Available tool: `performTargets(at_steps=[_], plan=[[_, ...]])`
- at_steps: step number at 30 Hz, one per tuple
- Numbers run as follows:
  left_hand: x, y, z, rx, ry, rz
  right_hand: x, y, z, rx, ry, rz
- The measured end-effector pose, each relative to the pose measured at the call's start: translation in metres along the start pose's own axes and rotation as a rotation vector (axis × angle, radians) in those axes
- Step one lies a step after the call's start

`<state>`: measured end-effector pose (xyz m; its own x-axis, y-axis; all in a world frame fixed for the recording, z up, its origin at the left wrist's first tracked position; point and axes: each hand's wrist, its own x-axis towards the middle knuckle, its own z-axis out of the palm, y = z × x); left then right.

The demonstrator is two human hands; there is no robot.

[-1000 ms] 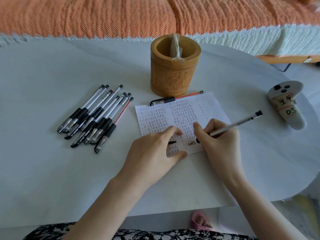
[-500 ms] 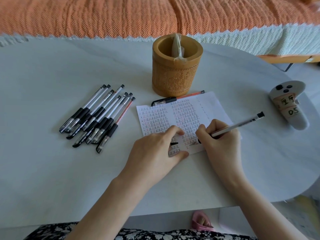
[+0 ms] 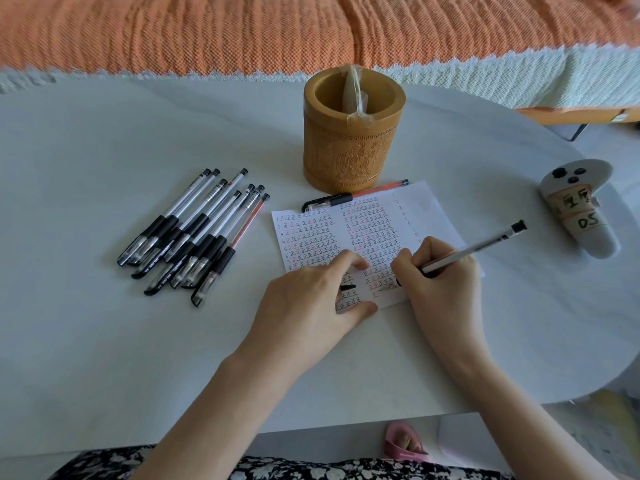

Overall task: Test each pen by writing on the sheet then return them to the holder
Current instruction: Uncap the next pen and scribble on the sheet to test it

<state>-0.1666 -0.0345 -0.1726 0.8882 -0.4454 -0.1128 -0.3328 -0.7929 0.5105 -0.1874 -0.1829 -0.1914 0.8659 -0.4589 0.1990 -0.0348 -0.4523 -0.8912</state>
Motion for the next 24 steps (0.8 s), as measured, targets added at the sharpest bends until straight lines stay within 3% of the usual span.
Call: performTargets(at_steps=[24], plan=[[0.0007, -0.0001, -0.0002, 0.0, 0.0, 0.006, 0.0, -0.0009, -0.0021, 0.017, -0.032, 0.018]])
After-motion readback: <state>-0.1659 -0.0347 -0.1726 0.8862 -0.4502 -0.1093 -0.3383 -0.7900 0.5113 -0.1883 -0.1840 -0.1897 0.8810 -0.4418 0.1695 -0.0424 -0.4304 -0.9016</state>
